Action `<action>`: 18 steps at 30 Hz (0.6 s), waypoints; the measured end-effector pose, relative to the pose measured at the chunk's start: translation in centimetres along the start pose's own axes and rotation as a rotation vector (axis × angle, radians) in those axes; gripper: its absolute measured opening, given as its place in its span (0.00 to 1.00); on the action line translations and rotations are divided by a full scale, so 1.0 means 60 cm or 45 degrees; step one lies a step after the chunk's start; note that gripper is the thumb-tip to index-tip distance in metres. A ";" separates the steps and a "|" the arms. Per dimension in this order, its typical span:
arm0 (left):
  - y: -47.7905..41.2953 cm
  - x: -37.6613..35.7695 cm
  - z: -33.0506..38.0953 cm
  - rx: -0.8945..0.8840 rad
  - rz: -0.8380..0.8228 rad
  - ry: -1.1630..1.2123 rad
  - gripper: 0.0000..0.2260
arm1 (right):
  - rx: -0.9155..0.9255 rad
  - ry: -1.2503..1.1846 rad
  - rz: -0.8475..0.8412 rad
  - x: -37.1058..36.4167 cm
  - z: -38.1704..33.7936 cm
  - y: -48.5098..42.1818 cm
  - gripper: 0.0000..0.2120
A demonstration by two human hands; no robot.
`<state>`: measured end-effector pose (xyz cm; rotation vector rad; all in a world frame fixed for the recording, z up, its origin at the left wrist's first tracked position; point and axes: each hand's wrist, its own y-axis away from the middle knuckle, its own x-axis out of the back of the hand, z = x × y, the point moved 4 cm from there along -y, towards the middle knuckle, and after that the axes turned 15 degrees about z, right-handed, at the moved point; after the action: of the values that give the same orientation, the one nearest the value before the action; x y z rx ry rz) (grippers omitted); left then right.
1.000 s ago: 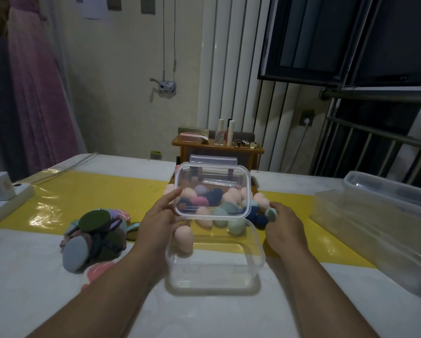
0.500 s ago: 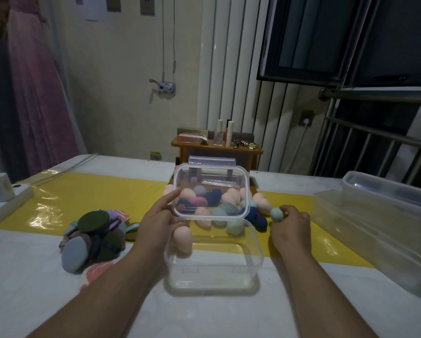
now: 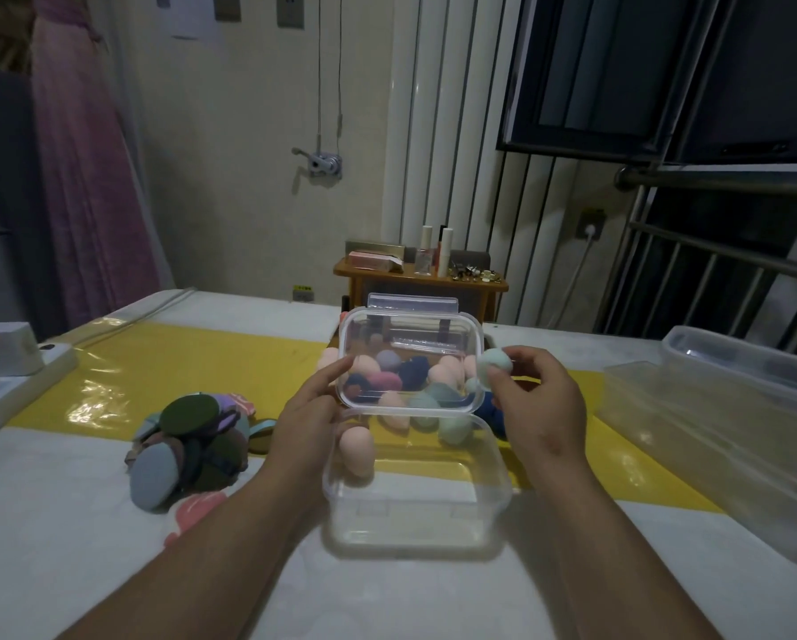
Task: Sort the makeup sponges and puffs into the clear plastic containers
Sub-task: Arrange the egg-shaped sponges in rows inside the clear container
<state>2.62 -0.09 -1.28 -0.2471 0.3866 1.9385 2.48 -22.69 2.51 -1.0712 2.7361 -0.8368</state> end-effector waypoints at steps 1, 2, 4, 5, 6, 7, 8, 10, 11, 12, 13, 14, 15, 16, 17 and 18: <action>0.001 -0.001 0.001 -0.003 -0.001 0.002 0.25 | 0.036 -0.009 -0.017 0.000 -0.006 0.003 0.07; 0.001 -0.001 0.001 -0.008 -0.002 0.001 0.25 | 0.057 -0.027 -0.031 0.001 -0.013 0.006 0.07; 0.001 0.000 0.002 -0.007 -0.003 -0.001 0.24 | 0.066 -0.088 -0.077 -0.001 -0.021 0.012 0.06; 0.001 0.000 0.001 0.000 -0.009 0.001 0.24 | 0.061 -0.122 -0.133 -0.003 -0.025 0.017 0.06; 0.000 -0.001 -0.001 0.007 -0.011 0.003 0.24 | 0.062 -0.130 -0.218 -0.008 -0.028 0.023 0.06; -0.002 0.000 -0.001 0.005 -0.007 0.005 0.25 | 0.073 -0.102 -0.322 -0.018 -0.030 0.031 0.06; -0.003 0.000 -0.001 -0.004 0.000 -0.001 0.26 | 0.092 -0.038 -0.423 -0.026 -0.031 0.040 0.07; -0.005 -0.001 0.000 -0.031 0.012 -0.018 0.27 | 0.136 0.140 -0.569 -0.039 -0.033 0.054 0.09; -0.005 -0.002 0.000 -0.045 0.018 -0.021 0.27 | 0.162 0.230 -0.618 -0.043 -0.034 0.058 0.09; -0.005 -0.002 0.001 -0.049 0.021 -0.018 0.28 | 0.192 0.315 -0.660 -0.046 -0.036 0.061 0.08; -0.005 -0.003 0.001 -0.043 0.018 -0.010 0.28 | 0.221 0.391 -0.700 -0.048 -0.037 0.063 0.08; -0.003 -0.003 0.001 -0.033 0.014 -0.002 0.28 | 0.247 0.448 -0.743 -0.050 -0.039 0.067 0.08; -0.002 -0.003 0.001 -0.027 0.007 0.002 0.28 | 0.274 0.495 -0.785 -0.051 -0.042 0.070 0.07; -0.002 -0.004 0.001 -0.023 0.005 0.004 0.28 | 0.304 0.536 -0.822 -0.053 -0.044 0.074 0.07; -0.002 -0.004 0.000 -0.020 0.003 0.011 0.28 | 0.331 0.571 -0.853 -0.055 -0.047 0.077 0.07; -0.003 -0.004 0.000 -0.017 0.006 0.020 0.28 | 0.348 0.598 -0.877 -0.057 -0.050 0.079 0.07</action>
<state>2.91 -0.23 -1.23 -0.2703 0.3852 1.9449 1.35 -16.21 2.18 -1.9953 2.4297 -1.6766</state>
